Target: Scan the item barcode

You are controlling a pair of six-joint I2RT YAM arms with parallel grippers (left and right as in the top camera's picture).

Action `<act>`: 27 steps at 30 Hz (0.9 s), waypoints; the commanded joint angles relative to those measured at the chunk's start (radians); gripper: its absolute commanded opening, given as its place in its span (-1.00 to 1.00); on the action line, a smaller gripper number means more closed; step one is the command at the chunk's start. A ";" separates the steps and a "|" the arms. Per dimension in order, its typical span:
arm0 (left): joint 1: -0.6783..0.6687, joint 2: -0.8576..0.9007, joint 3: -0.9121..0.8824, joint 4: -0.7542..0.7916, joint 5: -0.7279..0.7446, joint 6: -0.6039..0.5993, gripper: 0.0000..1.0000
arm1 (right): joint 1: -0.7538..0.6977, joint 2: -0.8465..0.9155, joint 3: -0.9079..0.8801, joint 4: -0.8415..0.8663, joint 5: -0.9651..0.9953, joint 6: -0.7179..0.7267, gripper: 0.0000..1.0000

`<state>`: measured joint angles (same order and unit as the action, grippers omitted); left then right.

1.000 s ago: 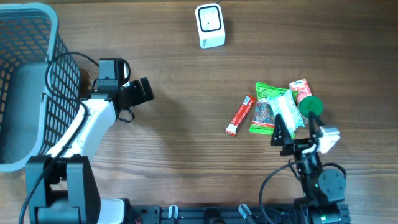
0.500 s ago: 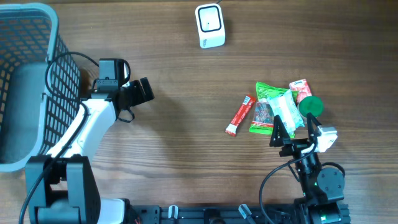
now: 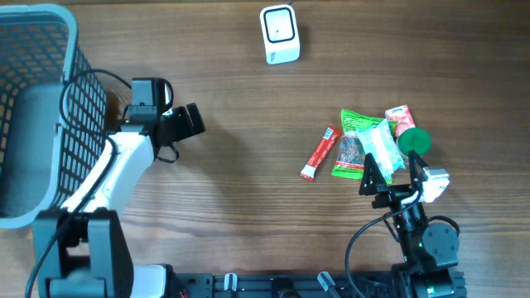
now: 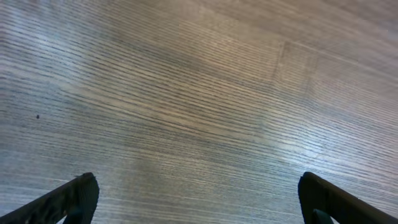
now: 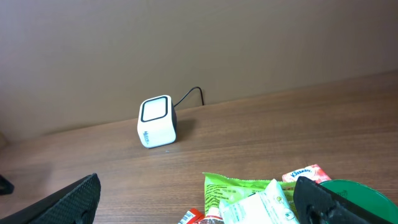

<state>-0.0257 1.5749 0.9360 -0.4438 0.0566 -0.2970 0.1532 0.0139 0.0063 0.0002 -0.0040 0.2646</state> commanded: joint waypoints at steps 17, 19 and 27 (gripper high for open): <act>0.132 -1.533 -0.161 -0.283 0.009 -0.001 1.00 | -0.008 0.003 -0.001 0.005 -0.017 0.000 0.99; 0.138 -1.571 -0.235 -0.196 0.014 -0.002 1.00 | -0.008 0.003 -0.001 0.005 -0.017 0.000 0.99; 0.106 -1.571 -0.759 0.850 0.167 0.002 1.00 | -0.008 0.003 -0.001 0.005 -0.017 0.000 0.99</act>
<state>0.0898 0.0132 0.3252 0.2684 0.1463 -0.2970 0.1505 0.0219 0.0063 -0.0002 -0.0078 0.2646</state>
